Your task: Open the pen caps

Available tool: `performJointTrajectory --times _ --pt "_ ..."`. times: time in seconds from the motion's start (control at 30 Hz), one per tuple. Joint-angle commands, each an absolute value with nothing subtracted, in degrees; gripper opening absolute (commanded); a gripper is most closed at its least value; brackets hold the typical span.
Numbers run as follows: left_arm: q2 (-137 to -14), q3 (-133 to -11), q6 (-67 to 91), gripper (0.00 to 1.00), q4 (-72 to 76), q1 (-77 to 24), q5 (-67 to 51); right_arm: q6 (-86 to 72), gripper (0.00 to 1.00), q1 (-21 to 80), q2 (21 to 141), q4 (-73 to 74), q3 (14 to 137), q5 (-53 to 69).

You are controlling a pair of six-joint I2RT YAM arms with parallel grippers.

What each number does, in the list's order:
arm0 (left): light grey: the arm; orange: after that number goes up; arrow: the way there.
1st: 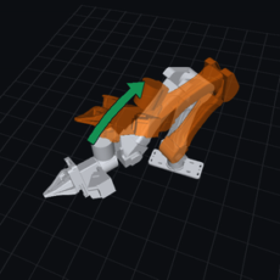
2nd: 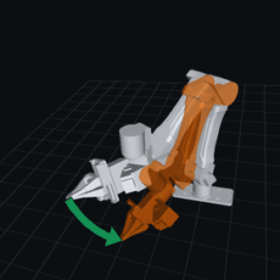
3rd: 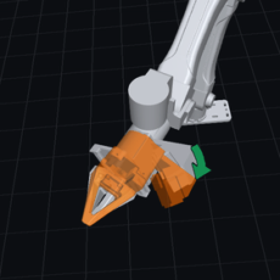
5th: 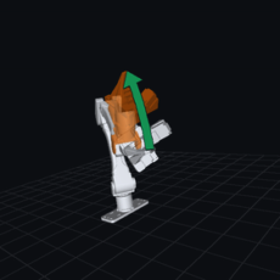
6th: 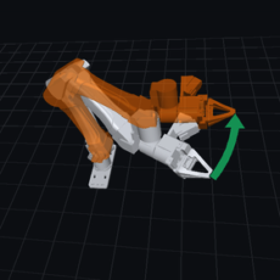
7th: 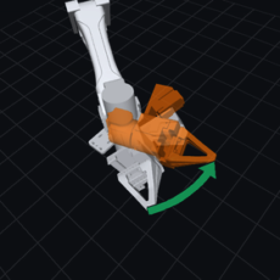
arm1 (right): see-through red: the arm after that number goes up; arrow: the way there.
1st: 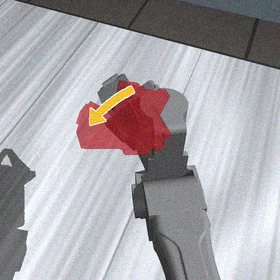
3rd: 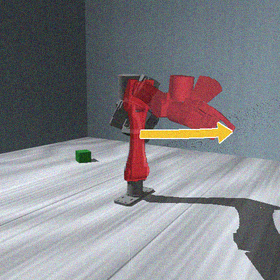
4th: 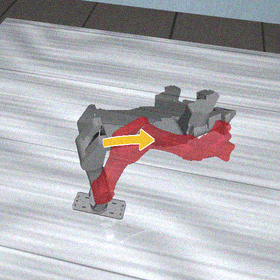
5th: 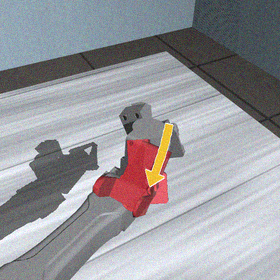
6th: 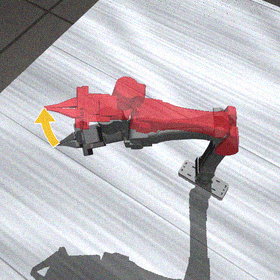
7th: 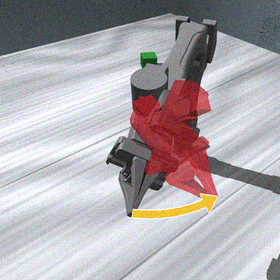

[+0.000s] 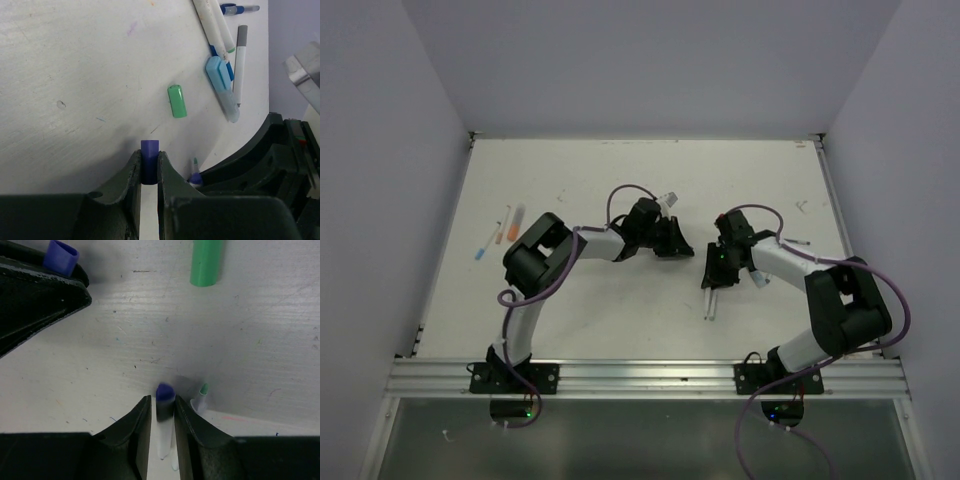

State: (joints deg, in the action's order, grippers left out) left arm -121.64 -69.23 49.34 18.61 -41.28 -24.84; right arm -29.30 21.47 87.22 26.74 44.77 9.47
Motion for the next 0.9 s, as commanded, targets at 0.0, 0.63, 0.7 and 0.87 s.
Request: performJointTrajectory --times 0.0,0.63,0.7,0.87 --pt "-122.52 -71.10 50.18 0.13 20.04 -41.48 -24.08 -28.30 0.29 21.71 86.05 25.66 44.91 7.47" --pt "-119.81 -70.41 46.41 0.51 15.47 -40.79 -21.36 -27.33 0.46 21.88 76.65 28.65 48.51 9.40" --pt "-117.61 -68.83 45.62 0.51 14.77 -39.99 -21.01 -27.25 0.46 21.88 75.15 29.44 48.86 9.58" --pt "-104.79 -61.27 41.06 0.54 9.94 -31.48 -18.90 -26.63 0.47 21.97 70.67 30.94 49.57 10.55"
